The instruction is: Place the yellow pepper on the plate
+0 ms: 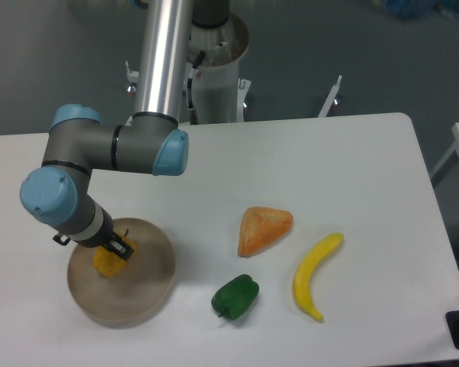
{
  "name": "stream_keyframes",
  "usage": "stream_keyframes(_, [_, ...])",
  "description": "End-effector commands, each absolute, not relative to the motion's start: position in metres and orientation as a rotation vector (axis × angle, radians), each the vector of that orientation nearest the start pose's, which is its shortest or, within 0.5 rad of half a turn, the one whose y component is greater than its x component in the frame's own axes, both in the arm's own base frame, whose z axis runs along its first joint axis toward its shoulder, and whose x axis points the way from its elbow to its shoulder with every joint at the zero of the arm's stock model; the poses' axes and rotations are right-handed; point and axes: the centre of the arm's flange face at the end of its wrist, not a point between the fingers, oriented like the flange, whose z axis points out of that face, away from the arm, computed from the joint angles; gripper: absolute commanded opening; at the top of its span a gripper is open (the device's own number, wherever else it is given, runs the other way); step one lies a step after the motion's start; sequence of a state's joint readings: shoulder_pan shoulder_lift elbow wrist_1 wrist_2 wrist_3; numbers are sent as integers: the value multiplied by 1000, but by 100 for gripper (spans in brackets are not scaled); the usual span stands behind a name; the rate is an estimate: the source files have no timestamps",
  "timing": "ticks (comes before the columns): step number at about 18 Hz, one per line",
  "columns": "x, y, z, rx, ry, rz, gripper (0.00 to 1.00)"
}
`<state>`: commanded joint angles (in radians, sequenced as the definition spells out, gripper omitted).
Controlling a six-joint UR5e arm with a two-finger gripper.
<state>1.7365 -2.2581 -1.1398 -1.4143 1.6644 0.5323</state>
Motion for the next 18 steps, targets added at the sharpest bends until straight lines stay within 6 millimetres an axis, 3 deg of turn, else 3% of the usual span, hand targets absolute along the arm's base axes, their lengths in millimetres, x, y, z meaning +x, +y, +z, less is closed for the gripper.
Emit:
stream_keyframes(3, [-9, 747, 290, -3205, 589, 94, 96])
stream_keyframes(6, [-44, 743, 309, -3193, 519, 101, 96])
stream_keyframes(16, [-205, 706, 347, -3156, 599, 121, 97])
stream_keyframes(18, [-225, 701, 345, -3150, 640, 122, 97])
